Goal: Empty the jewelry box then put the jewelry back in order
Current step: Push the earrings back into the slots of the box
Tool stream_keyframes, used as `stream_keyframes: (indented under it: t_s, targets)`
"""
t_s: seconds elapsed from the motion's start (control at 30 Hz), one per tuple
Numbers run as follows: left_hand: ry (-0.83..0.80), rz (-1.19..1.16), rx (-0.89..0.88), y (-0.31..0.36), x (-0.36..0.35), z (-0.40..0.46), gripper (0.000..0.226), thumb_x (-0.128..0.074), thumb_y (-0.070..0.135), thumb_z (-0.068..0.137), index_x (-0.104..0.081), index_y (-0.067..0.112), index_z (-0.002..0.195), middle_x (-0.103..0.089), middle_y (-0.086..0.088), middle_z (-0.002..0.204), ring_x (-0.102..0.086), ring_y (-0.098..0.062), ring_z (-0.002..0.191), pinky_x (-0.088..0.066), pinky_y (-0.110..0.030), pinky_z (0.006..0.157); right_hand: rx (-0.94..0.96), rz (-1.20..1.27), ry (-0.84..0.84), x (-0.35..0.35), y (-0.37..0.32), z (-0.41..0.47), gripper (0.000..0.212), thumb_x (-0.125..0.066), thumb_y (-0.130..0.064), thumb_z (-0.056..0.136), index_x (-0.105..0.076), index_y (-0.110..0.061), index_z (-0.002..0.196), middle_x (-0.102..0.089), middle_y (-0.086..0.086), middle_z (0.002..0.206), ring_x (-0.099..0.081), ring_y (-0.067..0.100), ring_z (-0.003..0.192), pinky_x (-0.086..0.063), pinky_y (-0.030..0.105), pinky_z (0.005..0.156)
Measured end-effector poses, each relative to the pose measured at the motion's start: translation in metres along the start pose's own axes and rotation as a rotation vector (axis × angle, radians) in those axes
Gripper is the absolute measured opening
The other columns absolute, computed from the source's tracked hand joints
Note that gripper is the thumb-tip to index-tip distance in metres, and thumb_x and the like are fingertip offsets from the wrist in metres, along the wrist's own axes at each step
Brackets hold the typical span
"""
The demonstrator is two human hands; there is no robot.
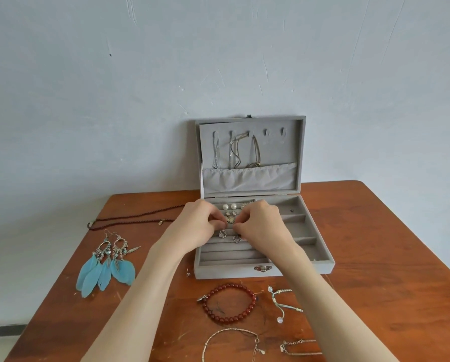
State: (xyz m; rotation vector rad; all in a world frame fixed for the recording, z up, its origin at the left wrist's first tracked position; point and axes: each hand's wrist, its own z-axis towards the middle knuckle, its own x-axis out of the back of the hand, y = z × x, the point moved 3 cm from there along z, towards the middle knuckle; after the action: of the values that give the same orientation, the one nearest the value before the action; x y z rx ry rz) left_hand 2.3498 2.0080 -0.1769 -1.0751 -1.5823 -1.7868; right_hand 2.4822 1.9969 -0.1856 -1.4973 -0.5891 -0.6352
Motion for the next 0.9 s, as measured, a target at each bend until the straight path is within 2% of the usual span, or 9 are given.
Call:
stream_keyframes:
  t_s: [0.13, 0.3, 0.4, 0.53, 0.63, 0.73, 0.9]
  targets:
    - [0.017, 0.006, -0.022, -0.002, -0.005, 0.002, 0.013, -0.06, 0.016, 0.088, -0.072, 0.019, 0.093, -0.066, 0.0, 0.091, -0.053, -0.008, 0.077, -0.032, -0.009, 0.056, 0.004, -0.024, 0.018, -0.005, 0.0, 0.002, 0.016, -0.056, -0.008, 0.083, -0.071, -0.013, 0.088, -0.067, 0.014, 0.097, -0.06, 0.027, 0.093, -0.043, 0.026, 0.067]
    - [0.068, -0.028, -0.041, -0.005, -0.008, 0.0, 0.013, -0.061, 0.014, 0.086, -0.07, 0.023, 0.085, -0.061, 0.009, 0.081, -0.053, 0.0, 0.071, -0.034, -0.008, 0.058, 0.003, -0.011, 0.023, -0.006, 0.001, 0.001, 0.019, -0.055, -0.008, 0.082, -0.072, -0.013, 0.089, -0.067, 0.014, 0.096, -0.06, 0.028, 0.092, -0.042, 0.026, 0.067]
    - [0.105, -0.031, -0.051, -0.005, -0.01, 0.0, 0.016, -0.063, 0.015, 0.085, -0.063, 0.029, 0.076, -0.061, 0.008, 0.078, -0.054, -0.001, 0.07, -0.037, -0.01, 0.058, -0.002, 0.006, 0.018, -0.005, 0.002, 0.001, 0.019, -0.055, -0.008, 0.081, -0.071, -0.015, 0.088, -0.068, 0.011, 0.094, -0.059, 0.025, 0.092, -0.041, 0.025, 0.066]
    - [0.148, -0.024, -0.059, -0.005, -0.012, -0.003, 0.018, -0.063, 0.015, 0.085, -0.06, 0.03, 0.075, -0.055, 0.015, 0.071, -0.052, 0.0, 0.067, -0.035, -0.009, 0.056, 0.024, 0.047, 0.04, -0.003, 0.003, -0.001, 0.016, -0.056, -0.006, 0.08, -0.07, -0.014, 0.084, -0.068, 0.006, 0.088, -0.059, 0.02, 0.088, -0.041, 0.023, 0.067]
    - [0.154, -0.029, -0.063, -0.006, -0.012, -0.005, 0.014, -0.062, 0.015, 0.086, -0.066, 0.027, 0.081, -0.055, 0.017, 0.073, -0.051, 0.001, 0.068, -0.034, -0.008, 0.056, 0.044, 0.045, 0.063, -0.003, 0.003, -0.003, 0.017, -0.056, -0.004, 0.08, -0.07, -0.013, 0.083, -0.068, 0.005, 0.084, -0.058, 0.018, 0.082, -0.041, 0.023, 0.067]
    - [0.155, -0.039, -0.074, -0.007, -0.011, -0.005, 0.014, -0.059, 0.015, 0.088, -0.07, 0.023, 0.088, -0.062, 0.01, 0.083, -0.053, -0.004, 0.078, -0.036, -0.013, 0.066, 0.062, 0.035, 0.085, -0.005, 0.003, -0.003, 0.016, -0.057, -0.005, 0.08, -0.071, -0.013, 0.083, -0.069, 0.007, 0.085, -0.057, 0.018, 0.08, -0.042, 0.023, 0.068]
    - [0.17, -0.012, -0.108, -0.006, -0.007, -0.008, 0.013, -0.059, 0.021, 0.088, -0.071, 0.022, 0.095, -0.065, 0.003, 0.095, -0.052, -0.01, 0.09, -0.035, -0.02, 0.076, 0.076, 0.041, 0.099, -0.007, 0.002, -0.003, 0.015, -0.059, -0.007, 0.081, -0.072, -0.013, 0.083, -0.07, 0.009, 0.086, -0.061, 0.022, 0.086, -0.046, 0.025, 0.073]
